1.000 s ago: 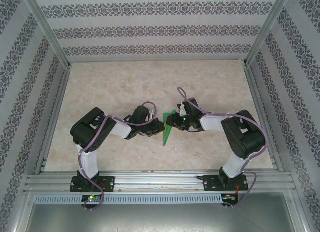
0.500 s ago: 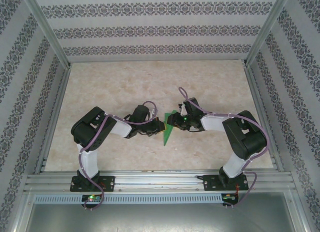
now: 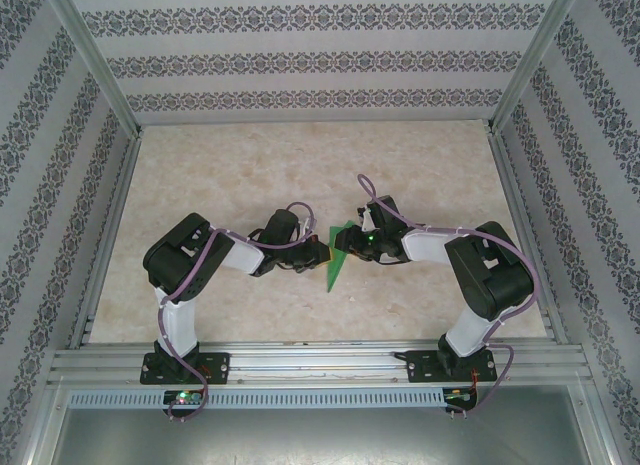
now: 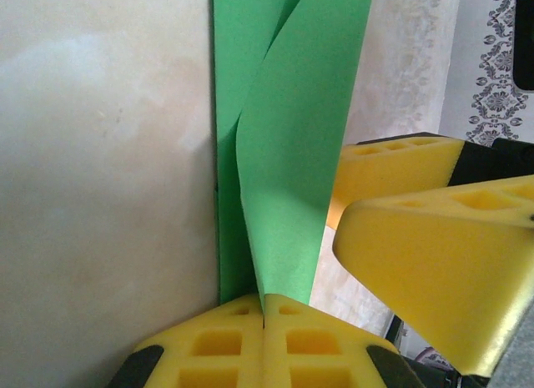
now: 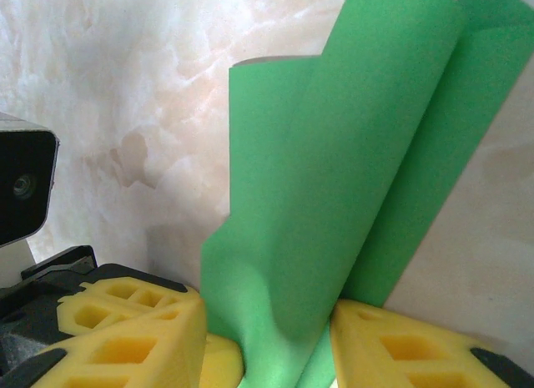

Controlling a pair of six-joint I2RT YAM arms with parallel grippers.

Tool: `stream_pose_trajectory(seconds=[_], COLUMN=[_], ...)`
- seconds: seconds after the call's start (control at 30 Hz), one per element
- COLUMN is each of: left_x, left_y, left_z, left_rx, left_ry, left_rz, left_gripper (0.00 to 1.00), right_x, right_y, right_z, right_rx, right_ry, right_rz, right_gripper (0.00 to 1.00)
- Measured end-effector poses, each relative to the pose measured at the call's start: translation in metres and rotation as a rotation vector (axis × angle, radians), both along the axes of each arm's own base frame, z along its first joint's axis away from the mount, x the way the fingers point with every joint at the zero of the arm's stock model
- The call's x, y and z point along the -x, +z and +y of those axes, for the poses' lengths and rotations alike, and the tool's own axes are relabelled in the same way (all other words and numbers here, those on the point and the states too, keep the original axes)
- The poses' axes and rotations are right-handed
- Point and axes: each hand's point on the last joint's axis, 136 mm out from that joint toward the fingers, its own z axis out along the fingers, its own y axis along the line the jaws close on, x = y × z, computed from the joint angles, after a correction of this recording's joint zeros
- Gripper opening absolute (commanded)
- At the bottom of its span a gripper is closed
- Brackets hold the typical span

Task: Fold a paper plane with a square sheet of paper (fold left side to right side)
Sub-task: Fold the wing for the fifth time at the center of the table.

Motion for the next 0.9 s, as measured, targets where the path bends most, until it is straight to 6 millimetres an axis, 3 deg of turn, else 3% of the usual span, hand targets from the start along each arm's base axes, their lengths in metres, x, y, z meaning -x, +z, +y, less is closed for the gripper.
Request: stream_pose_trajectory(seconds=[0.9], left_x=[-0.0005], left_y=[0.0006], left_z=[-0.0067], left_rx=[-0.036], left_ry=[-0.027], left_rz=[-0.036], left_gripper=[0.06], right_x=[-0.0008], right_y=[-0.0018], right_z=[-0.0016], right_rx=[-0.012], right_ry=[-0.001], right_rz=[0.012], right_gripper=[0.42])
